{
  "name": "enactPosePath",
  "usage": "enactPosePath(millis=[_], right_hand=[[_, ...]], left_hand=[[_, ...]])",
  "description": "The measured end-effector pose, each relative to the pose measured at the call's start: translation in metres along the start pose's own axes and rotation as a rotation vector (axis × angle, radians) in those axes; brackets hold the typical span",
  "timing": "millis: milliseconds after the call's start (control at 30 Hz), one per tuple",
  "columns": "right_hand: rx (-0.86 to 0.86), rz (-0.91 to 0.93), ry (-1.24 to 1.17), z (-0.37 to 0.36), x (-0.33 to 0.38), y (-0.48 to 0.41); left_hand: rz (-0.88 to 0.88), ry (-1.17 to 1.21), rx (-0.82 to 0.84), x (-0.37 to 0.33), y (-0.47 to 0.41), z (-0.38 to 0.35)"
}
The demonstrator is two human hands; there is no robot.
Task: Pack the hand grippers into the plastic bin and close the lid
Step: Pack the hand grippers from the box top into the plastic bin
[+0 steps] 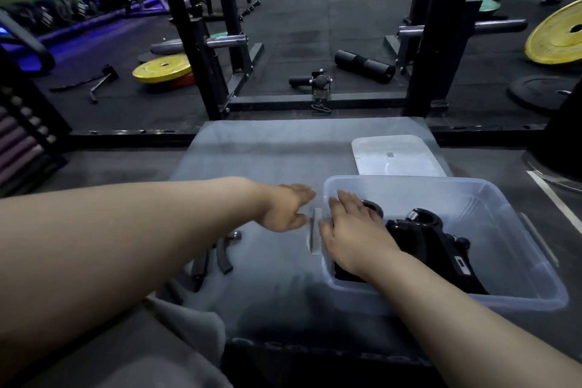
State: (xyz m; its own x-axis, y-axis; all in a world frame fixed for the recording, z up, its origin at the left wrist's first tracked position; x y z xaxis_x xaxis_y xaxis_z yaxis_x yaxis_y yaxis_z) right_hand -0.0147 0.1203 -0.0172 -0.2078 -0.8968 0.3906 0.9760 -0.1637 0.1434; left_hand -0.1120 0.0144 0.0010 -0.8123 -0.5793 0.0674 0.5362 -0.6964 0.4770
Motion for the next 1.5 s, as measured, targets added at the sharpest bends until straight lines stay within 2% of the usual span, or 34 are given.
enactPosePath(millis=[267,500,633,767,900,1100,1200,1300,1367,1500], right_hand=[[0.042,-0.008,0.047,-0.016,0.022,-0.015],[-0.008,-0.112,0.059,-0.029,0.03,-0.021],[-0.06,-0.125,0.082,-0.039,0.035,-0.018],[-0.123,-0.128,0.099,-0.038,0.036,-0.017],[-0.163,-0.124,0.1,-0.039,0.036,-0.012],[-0.169,-0.124,0.117,-0.042,0.036,-0.012],[-0.215,-0.115,0.176,-0.042,0.04,-0.011],[-0.159,-0.123,0.183,-0.041,0.041,-0.01],[-0.145,-0.118,0.168,-0.04,0.042,-0.008],[-0.175,-0.118,0.151,-0.04,0.042,-0.01]], left_hand=[[0.247,0.035,0.095,0.092,0.013,-0.025],[0.304,-0.076,0.313,0.119,0.008,-0.09],[0.312,-0.14,0.253,0.116,-0.007,-0.106],[0.299,-0.157,0.325,0.119,-0.015,-0.137],[0.32,-0.194,0.319,0.12,-0.016,-0.162],[0.211,0.062,0.256,0.117,-0.006,-0.164],[0.143,0.172,0.136,0.111,-0.001,-0.143],[0.188,0.19,0.072,0.114,0.003,-0.135],[0.282,0.127,0.124,0.122,0.005,-0.137],[0.399,-0.108,0.331,0.132,0.006,-0.134]])
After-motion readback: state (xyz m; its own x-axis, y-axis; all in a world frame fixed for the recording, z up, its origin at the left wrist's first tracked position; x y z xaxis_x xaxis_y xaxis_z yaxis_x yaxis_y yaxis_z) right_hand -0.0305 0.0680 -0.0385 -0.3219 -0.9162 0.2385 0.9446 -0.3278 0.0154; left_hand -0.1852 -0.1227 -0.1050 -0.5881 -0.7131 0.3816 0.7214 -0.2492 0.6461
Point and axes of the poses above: each hand's wrist, its own y-axis away from the middle knuckle, its own z-axis out of the back of the hand, x = y × z, the point moved 5 cm from there along -y, towards the middle knuckle, and after that the axes turned 4 degrees about -y, right-handed, at the moved point
